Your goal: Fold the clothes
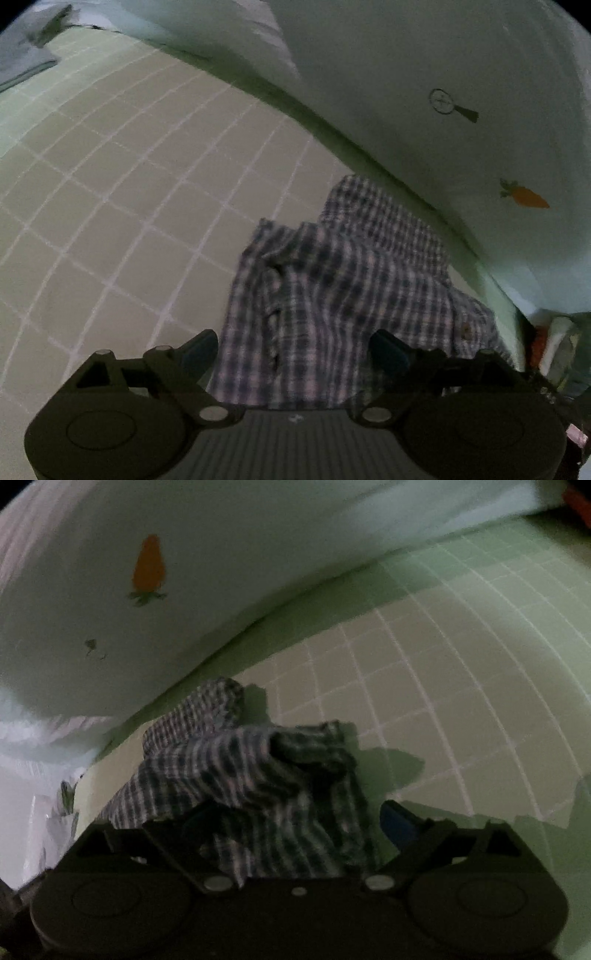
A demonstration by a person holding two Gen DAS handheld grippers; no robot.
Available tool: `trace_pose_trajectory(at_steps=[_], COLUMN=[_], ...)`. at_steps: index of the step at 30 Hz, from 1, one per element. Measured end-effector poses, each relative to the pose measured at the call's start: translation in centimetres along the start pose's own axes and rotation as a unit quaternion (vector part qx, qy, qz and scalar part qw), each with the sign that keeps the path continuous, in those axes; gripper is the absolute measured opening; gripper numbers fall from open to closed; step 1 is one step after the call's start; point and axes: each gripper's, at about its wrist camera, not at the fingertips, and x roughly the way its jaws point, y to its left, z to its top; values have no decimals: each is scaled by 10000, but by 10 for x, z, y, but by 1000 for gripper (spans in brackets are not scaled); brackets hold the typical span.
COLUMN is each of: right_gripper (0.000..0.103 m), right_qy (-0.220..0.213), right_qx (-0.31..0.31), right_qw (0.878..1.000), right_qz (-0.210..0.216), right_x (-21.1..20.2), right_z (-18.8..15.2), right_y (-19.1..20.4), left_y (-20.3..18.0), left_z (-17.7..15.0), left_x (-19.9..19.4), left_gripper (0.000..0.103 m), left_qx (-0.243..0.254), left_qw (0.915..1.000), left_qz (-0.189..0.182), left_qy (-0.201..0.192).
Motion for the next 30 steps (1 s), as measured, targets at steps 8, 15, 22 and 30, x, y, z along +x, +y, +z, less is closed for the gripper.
trace_pose_trajectory(at_steps=[8, 15, 22, 30], right_gripper=[39, 15, 13, 13], right_qy=[218, 26, -691, -1701], right_qx=[-171, -26, 768, 1508], right_qw=[9992, 9995, 9942, 9737], right_qz=[294, 317, 293, 152], right_x=[11, -46, -153, -279], right_z=[-9, -45, -77, -105], right_y=[20, 26, -35, -134], left_y=[-7, -52, -133, -254], left_z=[-14, -55, -112, -189], left_x=[5, -29, -52, -62], left_gripper=[18, 14, 13, 13], left_qx=[-223, 132, 881, 1823], left_qw=[9963, 9897, 9762, 9482], left_qz=[-781, -1347, -1834, -2406], left_qy=[264, 464, 752, 991])
